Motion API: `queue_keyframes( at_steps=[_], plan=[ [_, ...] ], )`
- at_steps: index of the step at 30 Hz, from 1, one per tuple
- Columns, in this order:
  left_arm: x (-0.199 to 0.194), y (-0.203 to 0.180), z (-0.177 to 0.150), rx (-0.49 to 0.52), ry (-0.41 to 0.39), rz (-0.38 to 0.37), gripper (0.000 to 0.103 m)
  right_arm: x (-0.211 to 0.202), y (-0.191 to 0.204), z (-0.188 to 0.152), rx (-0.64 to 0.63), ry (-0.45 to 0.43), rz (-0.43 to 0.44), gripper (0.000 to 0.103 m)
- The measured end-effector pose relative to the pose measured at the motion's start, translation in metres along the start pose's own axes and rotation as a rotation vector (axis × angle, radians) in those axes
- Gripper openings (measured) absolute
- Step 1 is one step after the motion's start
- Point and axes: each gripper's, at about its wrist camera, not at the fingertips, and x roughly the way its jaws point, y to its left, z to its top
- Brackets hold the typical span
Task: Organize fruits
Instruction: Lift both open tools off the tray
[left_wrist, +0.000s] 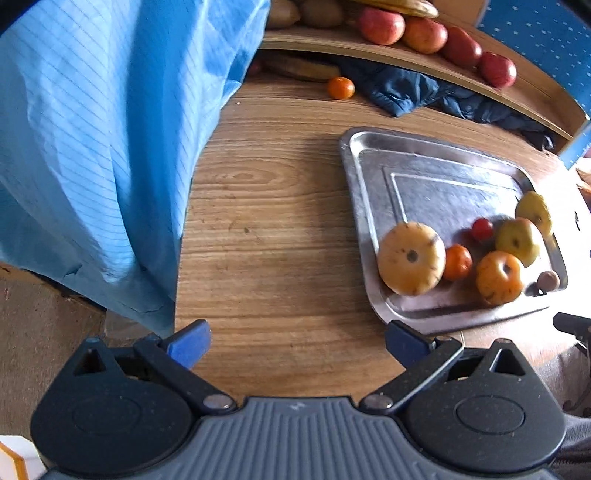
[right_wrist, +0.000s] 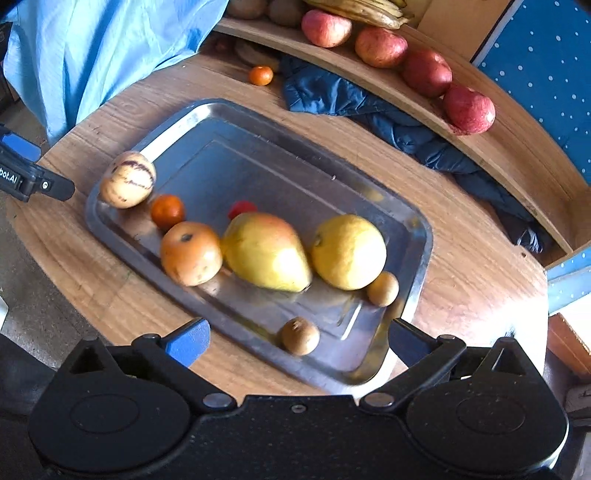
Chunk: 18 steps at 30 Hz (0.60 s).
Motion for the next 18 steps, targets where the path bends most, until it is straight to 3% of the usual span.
queue_keyframes(
  at_steps=[7,18],
  plan=[
    [0.009,0.003,0.02,-0.02,0.0,0.039,0.102,-0.002,-0.02,0.023,-0.016,-0.05,-0.007,0.102],
    [0.023,-0.007,0.071,-0.036,-0.037,0.069,0.102,0.005,-0.042,0.068,0.006,-0.202,0.05,0.102]
  ],
)
